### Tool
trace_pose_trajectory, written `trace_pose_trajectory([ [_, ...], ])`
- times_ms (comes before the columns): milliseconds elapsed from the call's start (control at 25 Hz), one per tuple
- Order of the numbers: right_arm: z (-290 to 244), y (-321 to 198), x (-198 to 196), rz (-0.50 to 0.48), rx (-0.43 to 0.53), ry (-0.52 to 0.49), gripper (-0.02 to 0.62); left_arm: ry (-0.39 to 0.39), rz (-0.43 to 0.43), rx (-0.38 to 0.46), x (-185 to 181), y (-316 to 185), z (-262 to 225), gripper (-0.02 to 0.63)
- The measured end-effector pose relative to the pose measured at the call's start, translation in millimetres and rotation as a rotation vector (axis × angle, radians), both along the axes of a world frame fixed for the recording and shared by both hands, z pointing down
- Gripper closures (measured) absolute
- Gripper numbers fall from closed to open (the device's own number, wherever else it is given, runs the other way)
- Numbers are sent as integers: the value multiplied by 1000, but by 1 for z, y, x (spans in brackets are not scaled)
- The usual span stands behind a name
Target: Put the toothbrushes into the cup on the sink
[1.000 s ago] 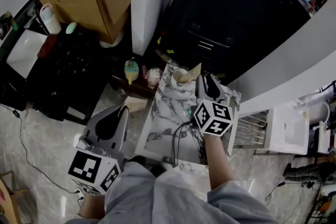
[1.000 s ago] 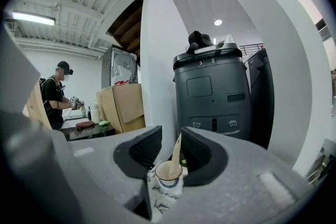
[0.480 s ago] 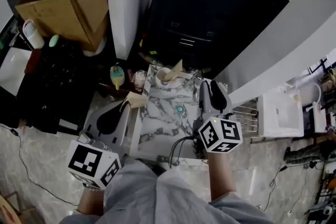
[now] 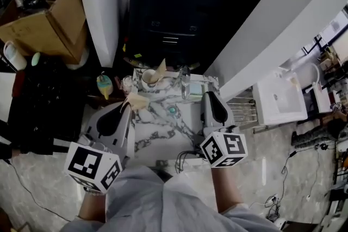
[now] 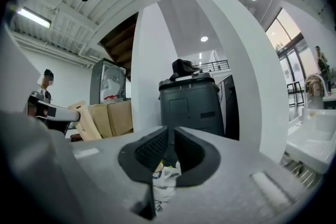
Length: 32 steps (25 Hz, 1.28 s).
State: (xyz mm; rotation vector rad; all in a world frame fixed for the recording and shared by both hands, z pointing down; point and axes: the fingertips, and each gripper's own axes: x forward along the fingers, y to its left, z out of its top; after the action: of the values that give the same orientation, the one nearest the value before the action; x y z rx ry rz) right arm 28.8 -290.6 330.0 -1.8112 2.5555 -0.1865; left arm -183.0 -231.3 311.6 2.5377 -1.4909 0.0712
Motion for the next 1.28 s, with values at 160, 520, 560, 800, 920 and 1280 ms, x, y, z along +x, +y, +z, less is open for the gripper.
trace_pose_trajectory([
  [160, 2, 9, 10, 29, -11, -10, 585, 8, 3, -1, 1, -8, 0, 600],
  [520, 3, 26, 22, 56, -15, -28, 595, -9, 38, 13, 15, -12, 0, 600],
  [560, 3, 27, 22, 57, -15, -30, 597, -10, 40, 15, 16, -12, 0, 600],
  [800, 2, 29, 27, 62, -22, -42, 597, -15, 40, 8, 20, -15, 1, 600],
  [920, 3, 31, 28, 57, -24, -43, 597, -15, 37, 4, 20, -17, 3, 600],
  [1280, 3, 39, 47, 109, -30, -16, 597, -27, 45, -6, 22, -36, 13, 600],
])
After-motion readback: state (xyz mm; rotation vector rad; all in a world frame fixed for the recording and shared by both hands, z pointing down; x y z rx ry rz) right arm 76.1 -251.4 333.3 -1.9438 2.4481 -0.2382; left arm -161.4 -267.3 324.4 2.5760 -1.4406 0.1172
